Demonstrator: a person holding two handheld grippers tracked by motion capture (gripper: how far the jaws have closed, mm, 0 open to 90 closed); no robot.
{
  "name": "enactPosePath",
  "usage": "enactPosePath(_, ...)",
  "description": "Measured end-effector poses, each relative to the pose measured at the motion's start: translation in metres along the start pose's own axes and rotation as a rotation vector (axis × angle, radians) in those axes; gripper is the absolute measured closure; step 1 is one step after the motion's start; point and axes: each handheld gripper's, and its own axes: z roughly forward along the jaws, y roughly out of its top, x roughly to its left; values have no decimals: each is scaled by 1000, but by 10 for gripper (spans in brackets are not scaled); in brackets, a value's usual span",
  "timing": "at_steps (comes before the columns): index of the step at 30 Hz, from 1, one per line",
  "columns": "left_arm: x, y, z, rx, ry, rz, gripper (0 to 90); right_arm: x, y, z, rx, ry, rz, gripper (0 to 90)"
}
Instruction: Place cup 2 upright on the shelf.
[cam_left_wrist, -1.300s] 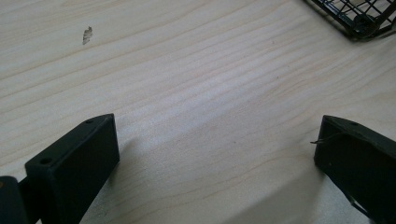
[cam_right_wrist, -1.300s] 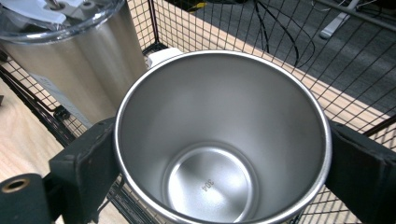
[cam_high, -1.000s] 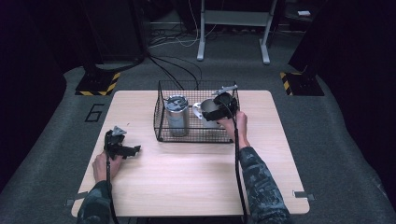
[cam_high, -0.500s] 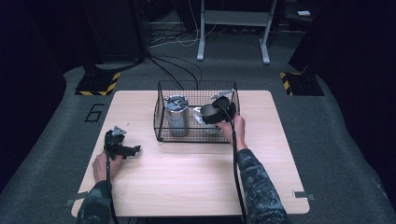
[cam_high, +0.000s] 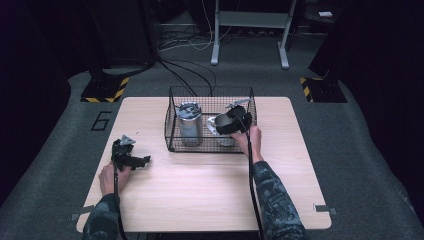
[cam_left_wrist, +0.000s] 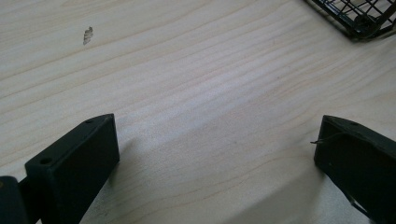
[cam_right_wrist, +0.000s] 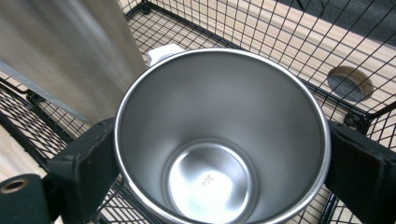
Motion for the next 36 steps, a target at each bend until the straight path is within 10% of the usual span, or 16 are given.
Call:
enactPosePath(23,0,0,0,1,0,1,0,1,-2,2,62,-15,17,18)
enactPosePath(36,0,0,0,1,0,0,0,10,9,-28,-12,-46,-9,0)
